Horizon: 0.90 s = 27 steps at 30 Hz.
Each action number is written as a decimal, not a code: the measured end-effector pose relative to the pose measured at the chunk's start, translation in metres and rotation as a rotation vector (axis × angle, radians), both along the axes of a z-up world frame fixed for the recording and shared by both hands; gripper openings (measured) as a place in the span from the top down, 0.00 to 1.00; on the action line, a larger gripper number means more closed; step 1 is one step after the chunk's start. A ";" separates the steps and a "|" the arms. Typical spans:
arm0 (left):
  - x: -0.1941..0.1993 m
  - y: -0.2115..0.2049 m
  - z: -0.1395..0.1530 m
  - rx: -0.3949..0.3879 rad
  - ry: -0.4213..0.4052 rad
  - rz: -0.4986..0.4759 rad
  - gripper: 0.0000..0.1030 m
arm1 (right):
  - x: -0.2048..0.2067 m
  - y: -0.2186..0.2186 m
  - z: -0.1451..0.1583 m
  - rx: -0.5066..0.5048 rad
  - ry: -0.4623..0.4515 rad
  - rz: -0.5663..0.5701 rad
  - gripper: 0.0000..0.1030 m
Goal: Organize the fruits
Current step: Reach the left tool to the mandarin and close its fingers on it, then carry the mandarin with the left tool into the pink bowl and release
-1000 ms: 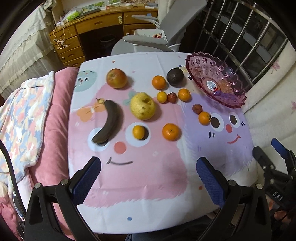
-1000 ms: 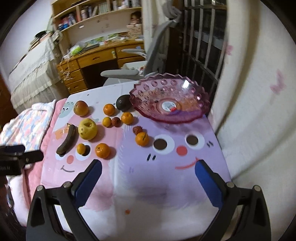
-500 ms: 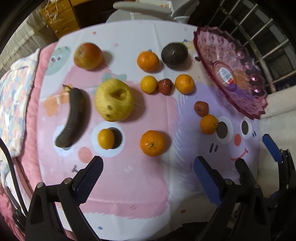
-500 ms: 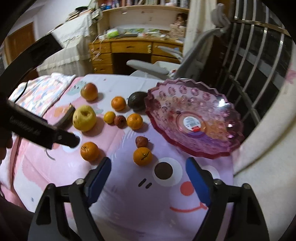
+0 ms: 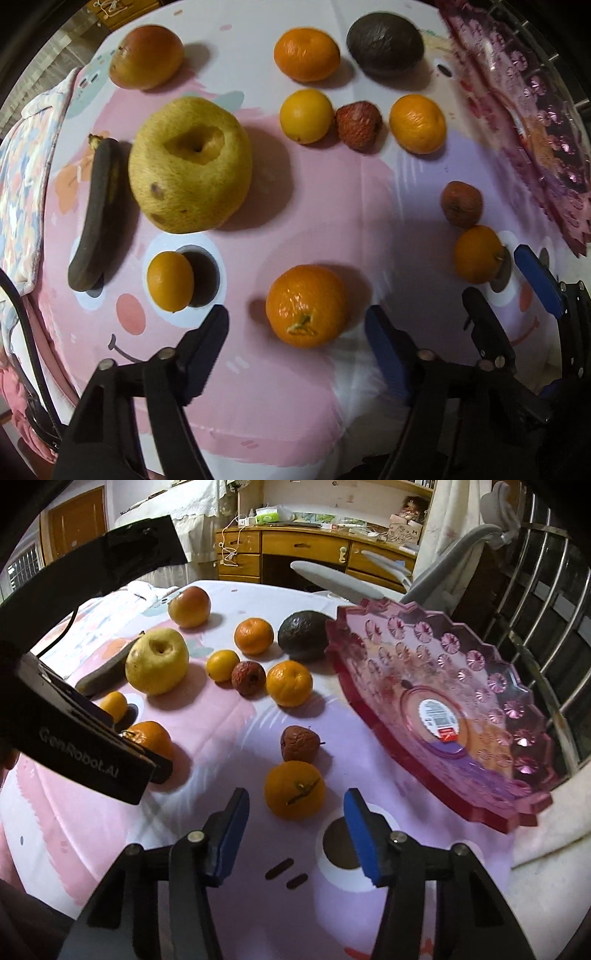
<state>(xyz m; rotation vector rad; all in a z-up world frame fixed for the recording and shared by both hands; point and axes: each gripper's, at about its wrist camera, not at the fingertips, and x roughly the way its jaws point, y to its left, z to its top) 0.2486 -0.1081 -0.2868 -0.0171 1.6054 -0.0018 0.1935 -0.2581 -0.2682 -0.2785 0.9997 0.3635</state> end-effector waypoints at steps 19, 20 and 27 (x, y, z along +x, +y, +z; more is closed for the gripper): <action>0.000 0.010 -0.029 -0.057 0.031 -0.011 0.58 | 0.012 0.006 -0.018 -0.008 0.045 0.019 0.62; -0.002 0.008 -0.026 -0.048 0.037 -0.017 0.58 | 0.011 0.007 -0.017 -0.012 0.037 0.018 0.62; 0.004 -0.002 0.003 -0.081 -0.004 -0.048 0.58 | 0.011 0.008 0.003 0.018 0.016 0.029 0.62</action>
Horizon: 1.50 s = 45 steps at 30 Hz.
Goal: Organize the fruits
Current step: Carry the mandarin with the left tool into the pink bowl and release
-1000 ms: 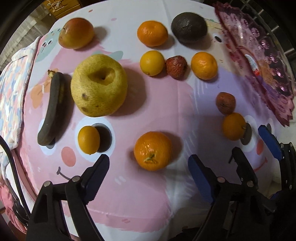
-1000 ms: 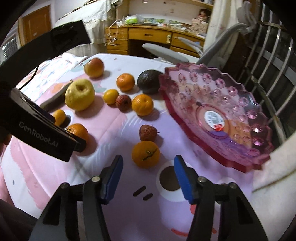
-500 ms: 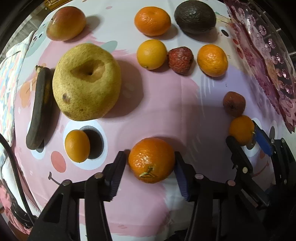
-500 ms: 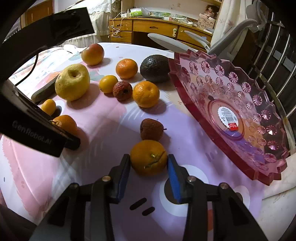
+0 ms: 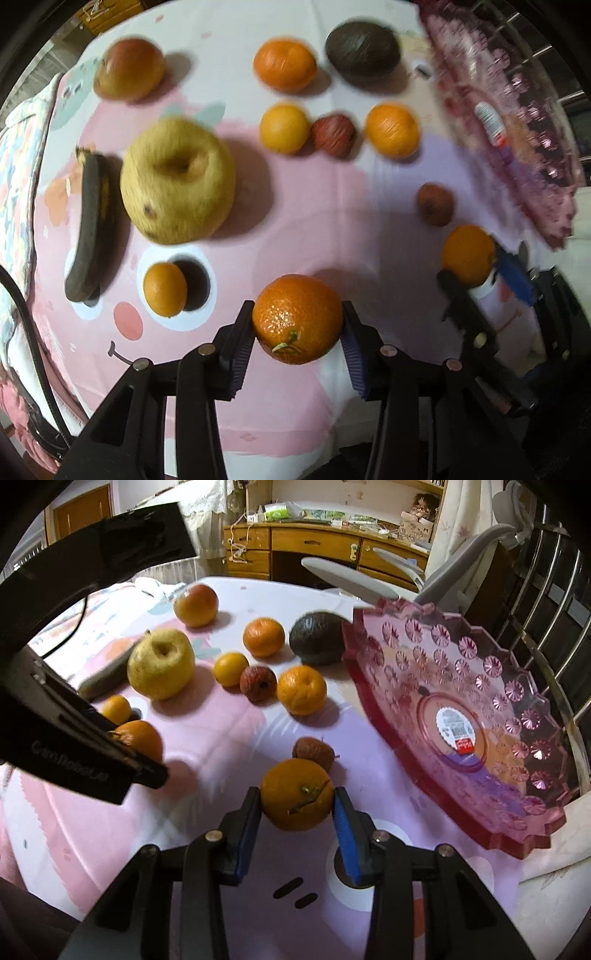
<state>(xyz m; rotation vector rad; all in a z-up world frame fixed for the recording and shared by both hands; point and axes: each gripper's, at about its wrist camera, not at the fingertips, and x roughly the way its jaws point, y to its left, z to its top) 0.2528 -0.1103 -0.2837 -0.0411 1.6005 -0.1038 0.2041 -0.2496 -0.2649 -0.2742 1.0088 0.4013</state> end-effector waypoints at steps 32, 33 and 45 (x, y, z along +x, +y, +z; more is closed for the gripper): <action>0.086 -0.137 0.092 -0.131 -0.326 -0.247 0.58 | 0.033 -0.116 0.058 0.057 -0.064 -0.305 0.61; 0.088 -0.140 0.088 -0.129 -0.313 -0.248 0.58 | 0.034 -0.118 0.056 0.055 -0.057 -0.309 0.61; 0.098 -0.146 0.079 -0.159 -0.314 -0.222 0.36 | 0.044 -0.130 0.035 0.027 0.029 -0.336 0.60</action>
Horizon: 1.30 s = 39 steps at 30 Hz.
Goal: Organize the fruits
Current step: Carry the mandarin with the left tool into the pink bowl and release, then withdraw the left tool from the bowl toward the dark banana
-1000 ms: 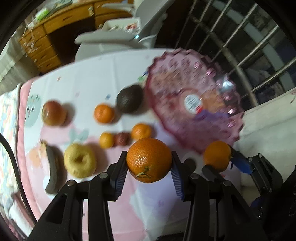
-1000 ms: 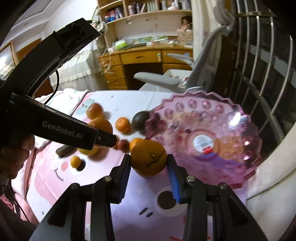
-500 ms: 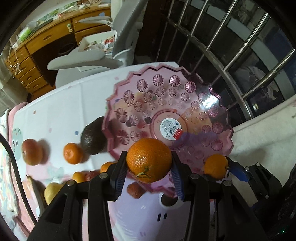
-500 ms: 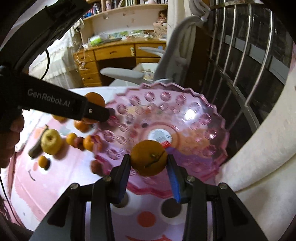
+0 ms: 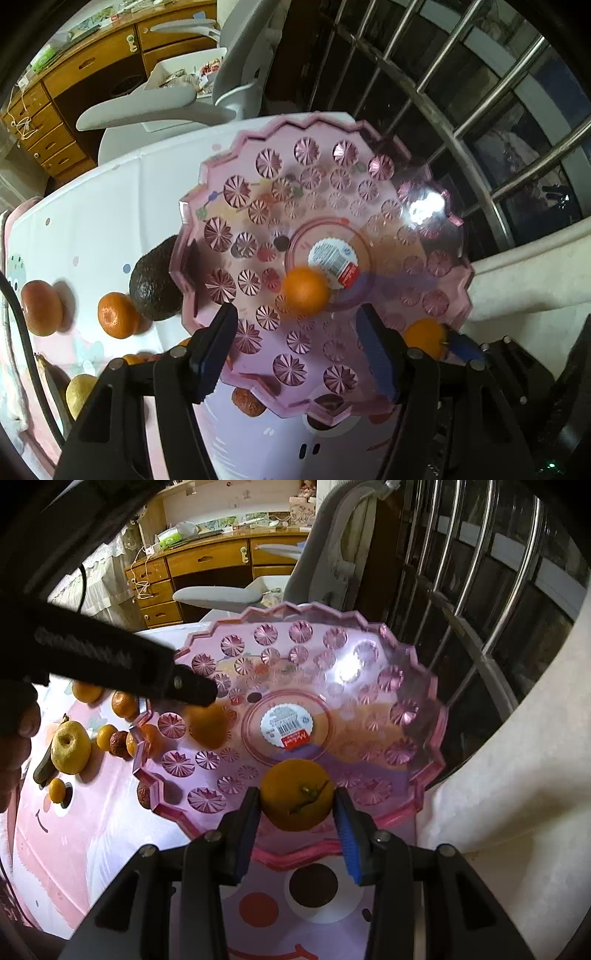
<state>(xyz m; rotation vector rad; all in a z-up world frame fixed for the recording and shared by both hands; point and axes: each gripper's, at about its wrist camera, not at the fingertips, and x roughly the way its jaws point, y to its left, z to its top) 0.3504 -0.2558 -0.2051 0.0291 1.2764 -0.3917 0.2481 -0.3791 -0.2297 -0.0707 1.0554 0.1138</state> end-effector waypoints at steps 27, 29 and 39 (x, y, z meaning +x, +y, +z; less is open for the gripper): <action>-0.087 0.096 0.027 0.062 -0.033 0.104 0.36 | -0.040 0.037 0.029 0.177 0.008 -0.062 0.34; -0.097 0.107 0.029 0.055 -0.032 0.110 0.36 | -0.049 0.049 0.033 0.179 0.010 -0.058 0.34; -0.156 0.187 0.037 0.025 -0.044 0.097 0.36 | -0.092 0.116 0.050 0.172 0.005 -0.054 0.34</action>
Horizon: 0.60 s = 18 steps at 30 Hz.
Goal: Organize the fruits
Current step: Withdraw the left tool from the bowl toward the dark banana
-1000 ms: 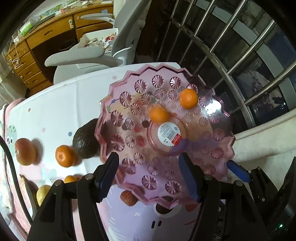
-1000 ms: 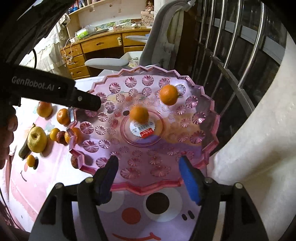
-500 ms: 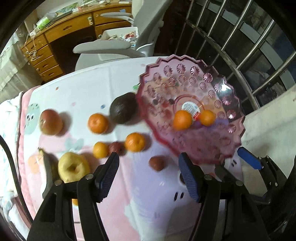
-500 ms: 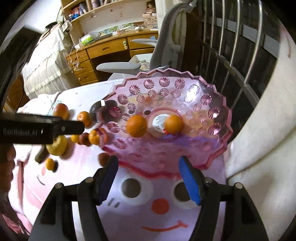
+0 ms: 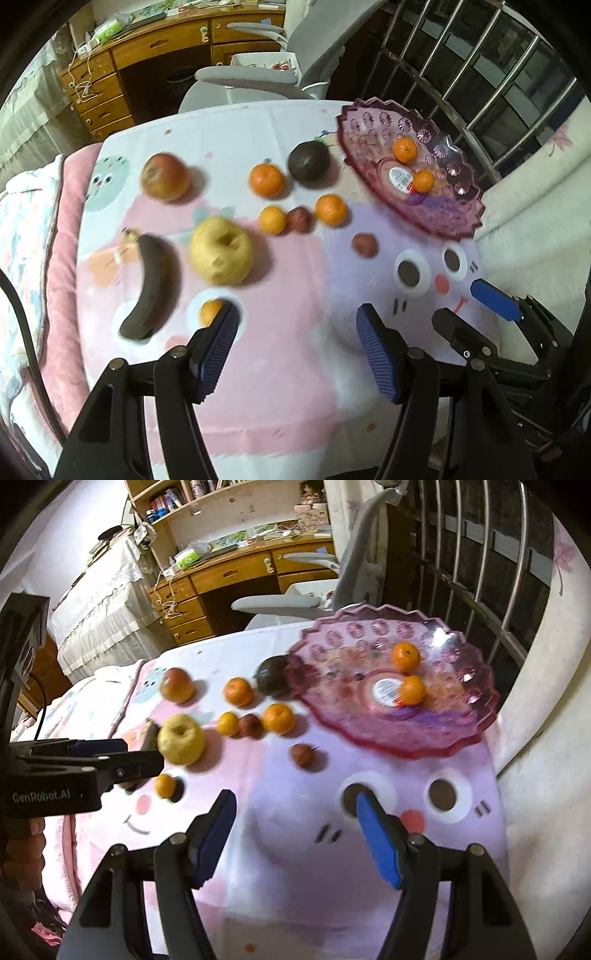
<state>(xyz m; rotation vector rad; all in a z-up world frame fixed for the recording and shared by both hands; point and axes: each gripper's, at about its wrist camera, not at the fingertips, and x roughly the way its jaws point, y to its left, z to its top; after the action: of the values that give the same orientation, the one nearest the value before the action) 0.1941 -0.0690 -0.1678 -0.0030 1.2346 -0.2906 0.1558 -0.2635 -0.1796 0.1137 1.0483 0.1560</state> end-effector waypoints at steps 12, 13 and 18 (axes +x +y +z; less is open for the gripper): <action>-0.033 0.090 -0.004 0.040 0.016 0.002 0.36 | -0.040 0.095 -0.004 0.026 0.032 0.012 0.34; -0.033 0.096 -0.005 0.043 0.016 0.003 0.36 | -0.043 0.102 -0.006 0.032 0.034 0.012 0.34; -0.031 0.125 -0.010 0.076 0.030 0.007 0.30 | -0.050 0.129 -0.010 0.073 0.042 0.010 0.34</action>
<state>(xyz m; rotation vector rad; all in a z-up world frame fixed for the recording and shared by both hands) 0.1634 0.0562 -0.1776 0.0536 1.2743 -0.2380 0.1057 -0.1346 -0.1898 0.1781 1.0851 0.2021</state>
